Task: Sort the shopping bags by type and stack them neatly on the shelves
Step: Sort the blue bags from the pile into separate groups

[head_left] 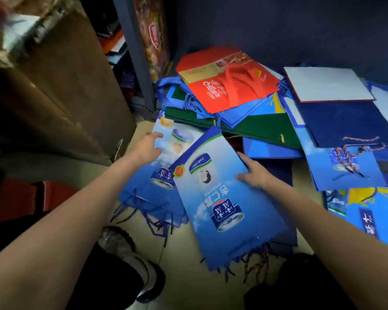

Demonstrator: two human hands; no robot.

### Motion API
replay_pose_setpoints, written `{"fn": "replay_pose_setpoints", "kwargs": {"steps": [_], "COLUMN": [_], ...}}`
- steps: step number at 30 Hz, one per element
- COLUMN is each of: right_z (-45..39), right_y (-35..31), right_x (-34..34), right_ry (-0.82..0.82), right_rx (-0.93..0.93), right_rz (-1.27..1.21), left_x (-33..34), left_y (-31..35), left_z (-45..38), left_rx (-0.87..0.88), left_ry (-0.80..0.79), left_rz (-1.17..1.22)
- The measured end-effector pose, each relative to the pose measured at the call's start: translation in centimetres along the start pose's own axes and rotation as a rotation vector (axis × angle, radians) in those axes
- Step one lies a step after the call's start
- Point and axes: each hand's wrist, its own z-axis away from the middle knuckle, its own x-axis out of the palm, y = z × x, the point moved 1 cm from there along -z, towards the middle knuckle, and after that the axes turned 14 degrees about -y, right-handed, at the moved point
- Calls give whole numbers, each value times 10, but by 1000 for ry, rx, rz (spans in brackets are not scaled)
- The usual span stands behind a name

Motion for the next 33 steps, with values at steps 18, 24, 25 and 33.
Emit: {"fn": "replay_pose_setpoints", "kwargs": {"steps": [18,24,25,33], "right_z": [-66,-50,-52,-85], "right_y": [-32,-82,-92,-151], "right_x": [43,-20,-25,-21], "right_ry": [257,305,281,358], "right_rx": [168,-182,-206,-62], "right_rz": [-478,-878,-984,-1282], "left_x": [35,31,30,26], "left_y": [-13,12,17,32], "left_z": [-35,-53,-56,-59], "left_rx": [-96,56,77,129], "left_ry": [-50,70,99,265], "left_rz": [101,186,206,304]}}
